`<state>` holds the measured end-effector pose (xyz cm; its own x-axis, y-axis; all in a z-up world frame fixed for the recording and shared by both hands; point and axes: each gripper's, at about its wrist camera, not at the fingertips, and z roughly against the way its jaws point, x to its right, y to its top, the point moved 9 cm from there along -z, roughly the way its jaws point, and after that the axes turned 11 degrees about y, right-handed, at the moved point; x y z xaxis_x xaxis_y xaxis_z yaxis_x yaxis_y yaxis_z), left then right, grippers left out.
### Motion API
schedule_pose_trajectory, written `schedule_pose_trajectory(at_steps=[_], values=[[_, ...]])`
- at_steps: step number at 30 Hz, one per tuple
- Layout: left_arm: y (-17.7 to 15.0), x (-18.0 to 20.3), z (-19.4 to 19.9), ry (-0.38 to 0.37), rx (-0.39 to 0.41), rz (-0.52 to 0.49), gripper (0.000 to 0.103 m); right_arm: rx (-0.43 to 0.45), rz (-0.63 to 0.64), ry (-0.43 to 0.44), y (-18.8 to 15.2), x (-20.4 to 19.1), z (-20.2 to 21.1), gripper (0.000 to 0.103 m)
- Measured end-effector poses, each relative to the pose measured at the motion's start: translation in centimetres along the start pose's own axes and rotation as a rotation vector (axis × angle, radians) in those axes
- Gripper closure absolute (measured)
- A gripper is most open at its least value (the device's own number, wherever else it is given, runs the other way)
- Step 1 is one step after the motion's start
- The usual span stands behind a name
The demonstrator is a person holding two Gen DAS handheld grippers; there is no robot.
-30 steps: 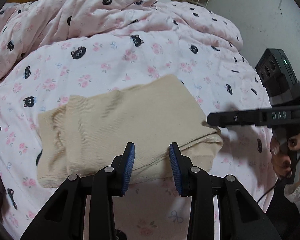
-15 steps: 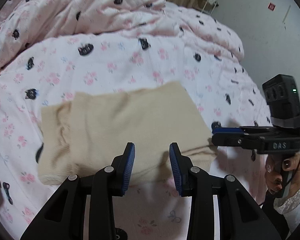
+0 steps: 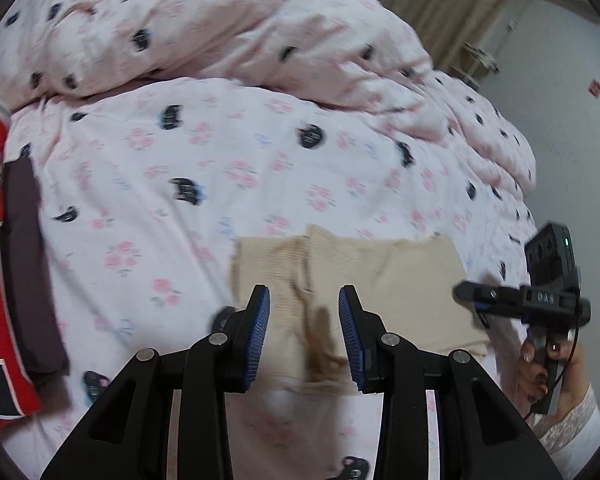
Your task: Fold clothes
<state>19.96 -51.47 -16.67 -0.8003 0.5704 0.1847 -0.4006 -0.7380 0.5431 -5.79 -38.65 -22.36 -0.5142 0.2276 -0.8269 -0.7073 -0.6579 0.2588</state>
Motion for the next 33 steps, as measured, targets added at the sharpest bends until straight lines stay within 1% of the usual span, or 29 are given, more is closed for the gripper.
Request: schedule_pose_trajectory(at_steps=[2, 3, 5, 7, 9, 13, 17, 21, 23, 27, 33], values=[[0.2, -1.2, 0.1, 0.006, 0.003, 0.038, 0.072, -0.007, -0.002, 0.004, -0.1, -0.1, -0.2, 0.056], [0.2, -1.5, 0.1, 0.007, 0.005, 0.047, 0.072, -0.011, -0.003, 0.006, -0.1, -0.2, -0.3, 0.058], [0.2, -1.7, 0.1, 0.010, 0.005, 0.049, 0.072, -0.018, -0.005, 0.010, -0.2, -0.3, -0.5, 0.065], [0.1, -1.7, 0.1, 0.011, 0.005, 0.045, 0.072, -0.025, -0.007, 0.014, -0.3, -0.4, -0.7, 0.081], [0.0, -1.4, 0.1, 0.015, 0.003, 0.033, 0.072, -0.028, -0.005, 0.011, -0.4, -0.7, -0.8, 0.090], [0.1, -1.8, 0.3, 0.028, 0.008, 0.037, 0.072, -0.018, 0.055, -0.019, 0.0, -3.4, -0.6, 0.092], [0.4, -2.5, 0.5, 0.044, 0.016, 0.053, 0.072, -0.011, 0.119, -0.047, 0.4, -6.3, -0.4, 0.093], [0.5, -3.9, 0.6, 0.108, 0.022, 0.058, 0.072, -0.037, 0.181, -0.071, 0.9, -9.7, -1.5, 0.093], [0.4, -4.5, 0.5, 0.122, 0.018, 0.068, 0.072, -0.054, 0.204, -0.083, 1.1, -11.0, -2.6, 0.093], [0.2, -5.3, 0.5, 0.121, 0.007, 0.091, 0.072, -0.087, 0.229, -0.105, 1.5, -13.0, -5.6, 0.093], [0.4, -6.5, 0.9, 0.120, 0.015, 0.122, 0.072, -0.162, 0.258, -0.139, 0.9, -14.5, -11.0, 0.093]])
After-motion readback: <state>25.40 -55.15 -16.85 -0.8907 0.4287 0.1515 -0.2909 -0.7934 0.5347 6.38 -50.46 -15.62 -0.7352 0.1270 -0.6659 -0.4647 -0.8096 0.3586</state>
